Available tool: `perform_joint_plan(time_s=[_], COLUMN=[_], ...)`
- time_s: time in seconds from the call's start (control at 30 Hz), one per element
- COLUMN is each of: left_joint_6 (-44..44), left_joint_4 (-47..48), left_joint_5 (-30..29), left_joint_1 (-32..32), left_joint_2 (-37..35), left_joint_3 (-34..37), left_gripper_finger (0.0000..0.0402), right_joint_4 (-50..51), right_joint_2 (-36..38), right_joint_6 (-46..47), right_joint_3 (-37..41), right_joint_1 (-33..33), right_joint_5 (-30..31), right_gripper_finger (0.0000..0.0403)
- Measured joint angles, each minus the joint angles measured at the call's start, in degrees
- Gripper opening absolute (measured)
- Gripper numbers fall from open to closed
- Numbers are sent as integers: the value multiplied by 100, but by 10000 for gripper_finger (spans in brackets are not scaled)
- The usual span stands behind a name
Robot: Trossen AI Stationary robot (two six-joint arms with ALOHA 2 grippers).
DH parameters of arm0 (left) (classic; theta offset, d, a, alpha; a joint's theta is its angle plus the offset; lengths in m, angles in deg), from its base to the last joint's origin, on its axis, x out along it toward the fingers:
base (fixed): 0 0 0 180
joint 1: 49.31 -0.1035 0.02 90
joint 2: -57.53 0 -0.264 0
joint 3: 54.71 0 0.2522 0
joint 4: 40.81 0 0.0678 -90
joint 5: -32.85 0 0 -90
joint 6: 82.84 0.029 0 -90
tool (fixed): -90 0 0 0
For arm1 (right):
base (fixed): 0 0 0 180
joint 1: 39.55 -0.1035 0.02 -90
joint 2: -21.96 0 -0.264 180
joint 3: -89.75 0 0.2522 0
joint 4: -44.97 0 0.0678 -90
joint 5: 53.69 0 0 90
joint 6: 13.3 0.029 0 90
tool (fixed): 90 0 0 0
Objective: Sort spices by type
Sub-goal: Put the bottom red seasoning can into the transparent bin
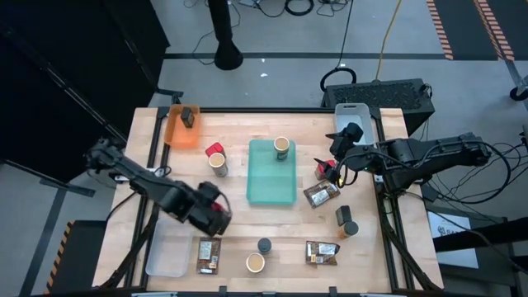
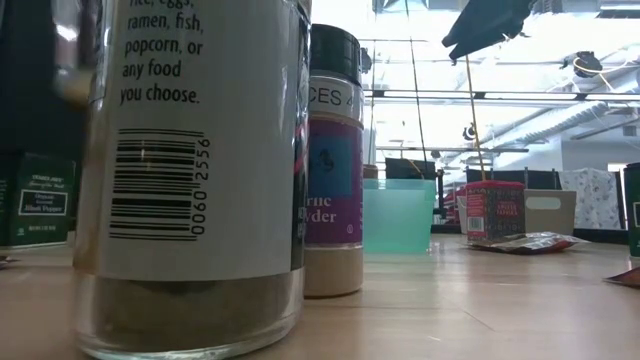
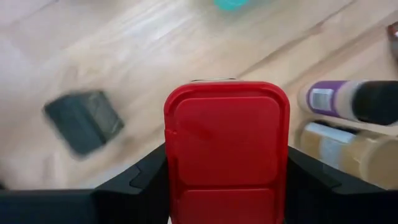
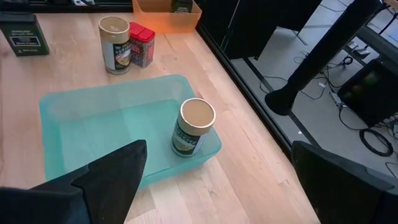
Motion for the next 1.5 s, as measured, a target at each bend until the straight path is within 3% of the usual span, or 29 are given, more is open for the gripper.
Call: perform_joint_plan(time_s=[0.13, 0.27, 0.43, 0.8, 1.5], left_joint_6=[-1642, -3264, -4220, -4327, -4315], left_joint_4=[807, 873, 972, 1360, 209], left_joint_5=[31, 173, 284, 1138, 637], left_joint_1=[795, 1605, 2390, 2656, 2682], left_joint_2=[2, 4, 44, 41, 41], left_joint_3=[-316, -343, -302, 318, 1621], left_gripper_finger=[220, 220, 220, 220, 220], right_joint_4=[-25, -86, -326, -706, -705], right_joint_2=[0, -2, -2, -2, -2], right_joint_6=[23, 15, -6, -342, -452], right_joint_3=[88, 196, 197, 197, 197], right_joint_1=[0, 0, 0, -1, -1], right_joint_5=[1, -1, -1, -750, -750], right_gripper_finger=[384, 384, 384, 384, 384])
